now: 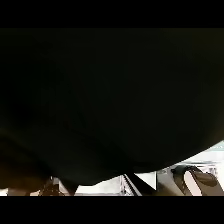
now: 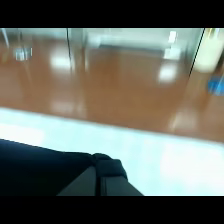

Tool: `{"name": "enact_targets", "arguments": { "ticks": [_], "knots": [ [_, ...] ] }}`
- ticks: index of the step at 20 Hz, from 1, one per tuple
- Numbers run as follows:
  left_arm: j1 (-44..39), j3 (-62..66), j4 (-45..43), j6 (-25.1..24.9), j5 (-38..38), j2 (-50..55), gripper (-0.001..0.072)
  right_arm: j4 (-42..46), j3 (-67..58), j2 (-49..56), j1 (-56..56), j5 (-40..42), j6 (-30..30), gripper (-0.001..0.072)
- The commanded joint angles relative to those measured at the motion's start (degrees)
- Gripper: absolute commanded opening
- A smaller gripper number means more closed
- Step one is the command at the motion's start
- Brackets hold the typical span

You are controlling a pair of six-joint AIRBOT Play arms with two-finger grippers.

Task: Fold the shirts.

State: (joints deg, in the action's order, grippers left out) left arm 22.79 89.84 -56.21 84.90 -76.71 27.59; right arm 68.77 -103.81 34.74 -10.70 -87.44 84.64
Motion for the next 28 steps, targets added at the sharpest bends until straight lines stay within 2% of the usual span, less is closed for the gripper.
{"name": "enact_targets", "arguments": {
  "ticks": [1, 4, 5, 7, 9, 13, 14, 16, 19, 20, 21, 22, 23, 24, 25, 27, 28],
  "knots": [
    [0.0, -15.1, 7.7, -3.7, 1.0, 2.5, 0.0021, 0.2, 14.7, -0.2, 0.1, 6.1, -0.9, 0.0022],
    [0.0, -27.7, 20.3, -13.6, 9.2, 9.8, 0.0021, -2.4, 25.3, 4.7, 0.1, 13.4, -2.9, 0.0022],
    [-0.6, -30.3, 22.8, -16.9, 12.1, 13.6, 0.0021, -2.8, 27.4, 7.6, 0.1, 15.8, -3.5, 0.0022],
    [-3.2, -31.4, 23.0, -20.3, 17.6, 22.9, 0.0021, -2.9, 28.9, 16.3, 0.1, 20.1, -4.9, 0.0022],
    [-7.0, -30.3, 23.1, -22.5, 24.6, 32.9, 0.0021, -5.3, 28.9, 26.3, 0.1, 25.9, -6.9, 0.0022],
    [-13.4, -22.2, 23.1, -22.8, 37.8, 52.4, 0.0022, -15.0, 28.8, 45.7, 0.1, 40.6, -11.8, 0.0022],
    [-14.4, -19.3, 23.1, -23.8, 40.0, 56.9, 0.0022, -17.3, 28.8, 49.4, 0.1, 44.9, -14.9, 0.0022],
    [-15.6, -13.9, 23.1, -25.7, 40.8, 64.3, 0.0022, -22.8, 28.0, 56.1, 0.0, 49.3, -16.2, 0.0022],
    [-17.0, -8.8, 23.1, -25.7, 40.5, 70.6, 0.0022, -27.6, 24.2, 63.4, 0.2, 47.5, -15.6, 0.0024],
    [-17.4, -8.1, 23.1, -25.7, 40.5, 71.7, 0.0023, -29.8, 23.4, 64.7, 0.5, 47.1, -15.5, 0.0062],
    [-17.7, -7.8, 23.1, -25.7, 40.5, 72.4, 0.0082, -32.0, 23.0, 65.4, 0.5, 47.2, -15.5, 0.0253],
    [-17.8, -7.8, 23.1, -25.2, 40.5, 72.8, 0.0297, -33.5, 22.9, 65.5, 0.6, 47.1, -15.9, 0.0422],
    [-17.9, -7.8, 23.1, -24.3, 40.0, 72.9, 0.0514, -34.4, 22.6, 65.4, 0.5, 46.0, -16.0, 0.0418],
    [-17.3, -7.8, 21.6, -24.7, 37.1, 72.5, 0.0504, -34.8, 21.4, 65.1, -0.4, 41.4, -16.1, 0.0418],
    [-15.8, -7.8, 17.0, -25.2, 31.3, 71.8, 0.0504, -33.8, 19.3, 64.8, -2.1, 33.1, -17.0, 0.0417],
    [-10.8, -7.8, 11.3, -22.6, 18.9, 70.3, 0.0504, -29.6, 16.9, 62.4, -7.3, 20.3, -15.2, 0.0415],
    [-7.2, -7.8, 11.1, -21.1, 13.2, 69.2, 0.0504, -27.1, 16.9, 60.3, -11.0, 15.8, -13.1, 0.0409]
  ]
}}
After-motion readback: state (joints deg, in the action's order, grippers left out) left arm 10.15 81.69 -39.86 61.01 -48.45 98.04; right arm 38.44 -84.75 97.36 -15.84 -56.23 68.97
